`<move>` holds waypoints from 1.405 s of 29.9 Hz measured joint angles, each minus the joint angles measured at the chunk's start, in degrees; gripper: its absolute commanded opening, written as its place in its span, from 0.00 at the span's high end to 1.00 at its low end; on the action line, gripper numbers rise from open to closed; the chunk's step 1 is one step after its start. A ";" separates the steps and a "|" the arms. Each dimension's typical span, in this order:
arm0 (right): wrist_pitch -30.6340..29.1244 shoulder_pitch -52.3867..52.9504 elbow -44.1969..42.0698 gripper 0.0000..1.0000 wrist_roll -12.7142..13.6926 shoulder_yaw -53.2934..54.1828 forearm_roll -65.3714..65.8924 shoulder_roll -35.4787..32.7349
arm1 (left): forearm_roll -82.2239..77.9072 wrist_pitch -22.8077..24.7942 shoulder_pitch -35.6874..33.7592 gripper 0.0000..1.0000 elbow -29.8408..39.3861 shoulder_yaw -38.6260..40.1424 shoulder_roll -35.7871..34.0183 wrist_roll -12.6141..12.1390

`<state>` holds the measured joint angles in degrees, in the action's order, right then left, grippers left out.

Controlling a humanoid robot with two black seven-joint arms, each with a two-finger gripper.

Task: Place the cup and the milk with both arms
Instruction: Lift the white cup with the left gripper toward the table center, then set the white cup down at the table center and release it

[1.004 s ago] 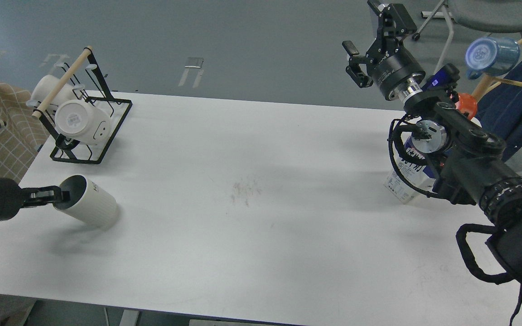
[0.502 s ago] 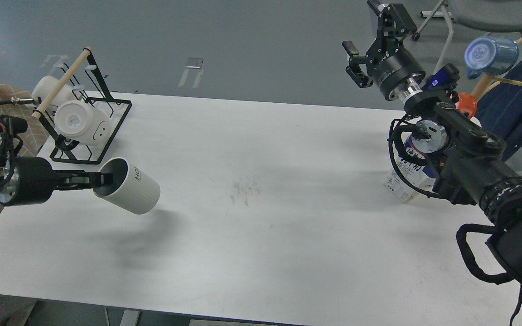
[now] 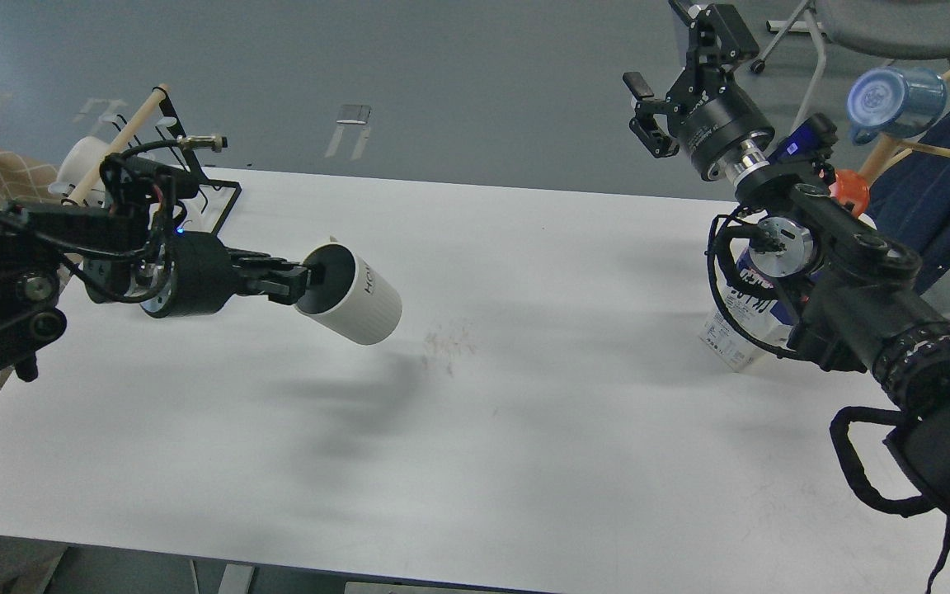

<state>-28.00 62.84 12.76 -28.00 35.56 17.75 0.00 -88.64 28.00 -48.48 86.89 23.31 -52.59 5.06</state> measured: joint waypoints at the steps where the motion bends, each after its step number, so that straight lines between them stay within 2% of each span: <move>1: 0.00 -0.04 0.00 0.00 0.00 0.00 0.00 0.00 | -0.17 0.00 -0.45 1.00 -0.60 -0.01 1.52 -0.57; 6: 0.00 0.11 -0.04 0.00 0.00 -0.05 0.08 0.00 | -0.91 0.00 -2.63 1.00 -4.12 -0.10 9.12 -2.83; 15: 0.00 6.14 -0.80 0.00 0.00 -0.02 0.12 0.00 | -4.88 0.00 -4.65 1.00 -7.64 -2.42 17.73 -3.22; 29: 0.00 8.02 -0.73 0.00 0.00 0.02 0.09 0.00 | -7.42 0.00 -14.88 1.00 -8.56 -18.45 22.65 -2.87; 36: 0.00 7.99 -0.51 0.00 0.00 0.02 0.08 0.00 | -7.43 0.00 -17.92 1.00 -12.96 -22.07 25.39 -2.86; 42: 0.00 7.38 -0.49 0.00 0.00 0.02 0.08 0.00 | -7.43 -0.01 -18.85 1.00 -15.48 -24.59 24.99 -2.68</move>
<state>-28.00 70.22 12.27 -28.00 35.58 17.84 0.00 -96.07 28.00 -67.33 71.41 -1.28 -27.60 2.38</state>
